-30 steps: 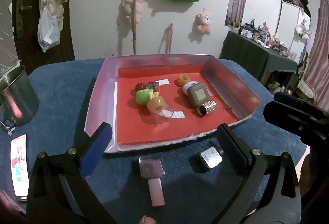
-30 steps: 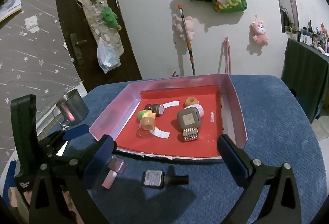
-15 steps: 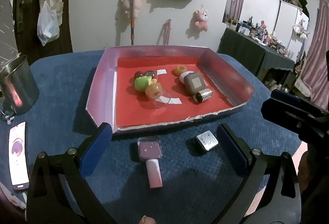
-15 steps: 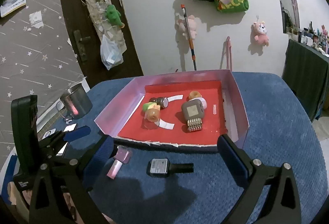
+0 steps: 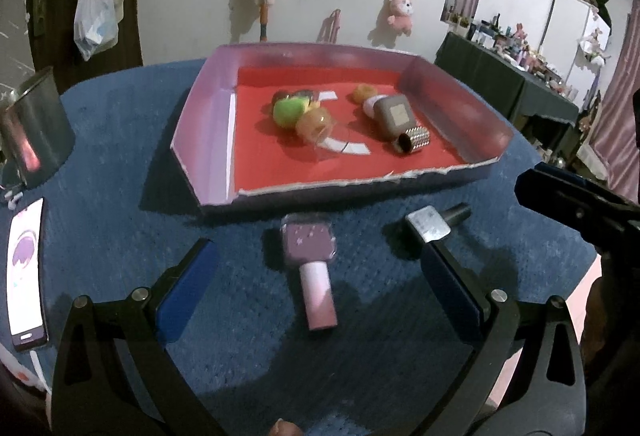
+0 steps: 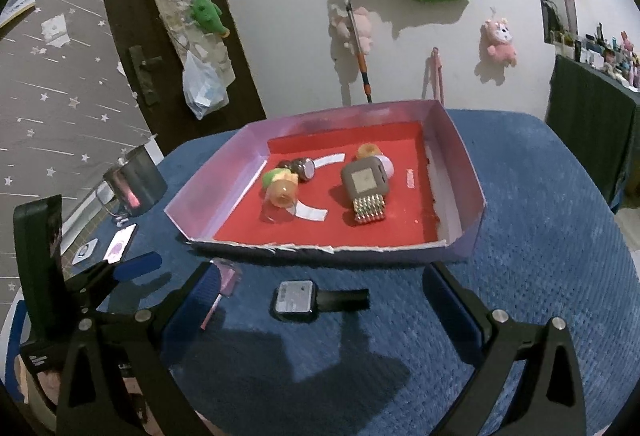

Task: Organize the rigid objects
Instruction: 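Grasp the black smartwatch with the right tool while the left tool grasps the pink nail polish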

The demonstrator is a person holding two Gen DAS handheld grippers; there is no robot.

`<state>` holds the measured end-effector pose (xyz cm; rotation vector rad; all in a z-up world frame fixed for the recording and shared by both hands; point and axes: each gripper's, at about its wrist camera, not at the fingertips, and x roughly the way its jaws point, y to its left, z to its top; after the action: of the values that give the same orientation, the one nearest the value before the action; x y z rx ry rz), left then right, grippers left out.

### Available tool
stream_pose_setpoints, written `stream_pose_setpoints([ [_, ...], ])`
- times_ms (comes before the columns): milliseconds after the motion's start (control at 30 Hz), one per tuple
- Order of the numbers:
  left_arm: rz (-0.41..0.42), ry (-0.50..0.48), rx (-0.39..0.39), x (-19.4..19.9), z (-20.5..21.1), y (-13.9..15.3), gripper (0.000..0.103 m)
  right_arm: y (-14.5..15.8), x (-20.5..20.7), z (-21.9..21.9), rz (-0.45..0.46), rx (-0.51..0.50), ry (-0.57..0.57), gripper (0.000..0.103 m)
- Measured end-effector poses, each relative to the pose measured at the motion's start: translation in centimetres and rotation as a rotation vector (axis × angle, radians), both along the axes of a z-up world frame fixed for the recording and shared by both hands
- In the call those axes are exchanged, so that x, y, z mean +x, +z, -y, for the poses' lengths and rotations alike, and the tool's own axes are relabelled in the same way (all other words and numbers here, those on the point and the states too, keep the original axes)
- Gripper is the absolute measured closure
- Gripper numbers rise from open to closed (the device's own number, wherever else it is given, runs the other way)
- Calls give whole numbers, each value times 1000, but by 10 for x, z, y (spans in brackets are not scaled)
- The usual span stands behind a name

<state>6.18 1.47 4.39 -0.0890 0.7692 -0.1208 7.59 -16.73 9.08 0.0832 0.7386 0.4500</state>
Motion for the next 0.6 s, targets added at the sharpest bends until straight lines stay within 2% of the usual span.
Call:
stream_pose_setpoints([
  [267,-30,12,14,2,-5,-17,1,-22,7,-3,-52,-30,-10,10],
  [600,-65,49,-15,16,-16,-30,5,-49,16,-17,-119,-66,0,11],
])
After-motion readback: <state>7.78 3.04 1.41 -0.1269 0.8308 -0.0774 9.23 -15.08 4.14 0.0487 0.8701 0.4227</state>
